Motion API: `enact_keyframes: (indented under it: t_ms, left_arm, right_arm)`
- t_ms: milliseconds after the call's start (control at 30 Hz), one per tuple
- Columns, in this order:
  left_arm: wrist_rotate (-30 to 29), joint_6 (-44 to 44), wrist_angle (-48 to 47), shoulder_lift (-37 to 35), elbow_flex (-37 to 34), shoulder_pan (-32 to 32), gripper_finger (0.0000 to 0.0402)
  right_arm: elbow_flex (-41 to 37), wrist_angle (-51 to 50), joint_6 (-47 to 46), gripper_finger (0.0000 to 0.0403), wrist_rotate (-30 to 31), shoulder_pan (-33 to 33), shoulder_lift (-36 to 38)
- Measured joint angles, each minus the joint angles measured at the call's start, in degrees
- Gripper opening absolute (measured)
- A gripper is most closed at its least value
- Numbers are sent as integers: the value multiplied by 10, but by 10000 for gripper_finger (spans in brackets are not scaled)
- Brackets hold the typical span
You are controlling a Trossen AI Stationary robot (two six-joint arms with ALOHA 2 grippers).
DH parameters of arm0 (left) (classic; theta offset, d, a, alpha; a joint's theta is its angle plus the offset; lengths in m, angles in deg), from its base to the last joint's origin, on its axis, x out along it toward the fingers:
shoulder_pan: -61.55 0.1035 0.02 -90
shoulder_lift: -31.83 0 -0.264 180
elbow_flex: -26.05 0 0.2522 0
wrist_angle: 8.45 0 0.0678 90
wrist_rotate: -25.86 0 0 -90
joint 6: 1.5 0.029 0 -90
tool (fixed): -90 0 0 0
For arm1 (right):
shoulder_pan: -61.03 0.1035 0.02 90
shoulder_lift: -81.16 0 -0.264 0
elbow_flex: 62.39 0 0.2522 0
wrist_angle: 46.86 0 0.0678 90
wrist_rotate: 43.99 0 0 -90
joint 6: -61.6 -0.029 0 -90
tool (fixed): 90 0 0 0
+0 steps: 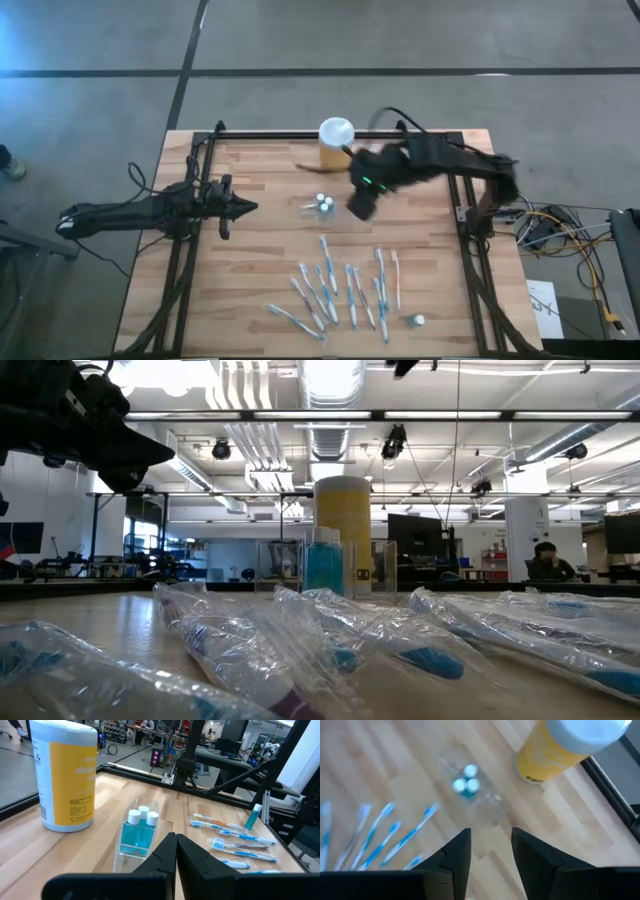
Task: Pick & Place toothbrushing station
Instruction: Put the blue mouthwash into the transparent organizer
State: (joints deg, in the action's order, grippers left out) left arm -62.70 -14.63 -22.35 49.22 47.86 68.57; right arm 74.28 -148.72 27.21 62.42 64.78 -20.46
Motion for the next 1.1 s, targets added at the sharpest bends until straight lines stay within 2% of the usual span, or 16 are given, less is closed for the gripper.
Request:
enact_keyframes:
  t_ms: [133,233,300,400,533,633,700,767,833,900,967,1100]
  left_arm:
    - [0,9,0,0,0,0,14]
    - [0,10,0,0,0,0,14]
    - [0,15,0,0,0,0,14]
    - [0,38,1,0,-2,0,14]
    - [20,74,10,0,-4,0,14]
    - [41,90,24,0,-3,0,14]
    - [41,99,36,0,1,0,14]
    - [41,108,46,0,2,0,14]
    - [41,114,57,0,2,0,14]
    - [41,117,60,0,2,0,14]
    - [41,118,59,0,2,0,14]
    - [41,118,56,0,2,0,14]
  right_arm:
    - [-53,0,-74,132,41,88,65]
    - [-109,0,-157,133,94,157,101]
    - [-152,0,-207,133,141,202,118]
    - [-227,5,-251,128,254,269,140]
    - [-327,67,-226,109,334,321,184]
    - [-403,197,-137,84,361,331,242]
    - [-459,329,-23,64,350,331,289]
    - [-520,481,121,45,304,320,335]
    - [-580,633,256,27,204,302,377]
    - [-636,753,353,14,103,275,411]
    - [-680,817,401,10,37,246,442]
    - [-754,840,388,8,11,181,502]
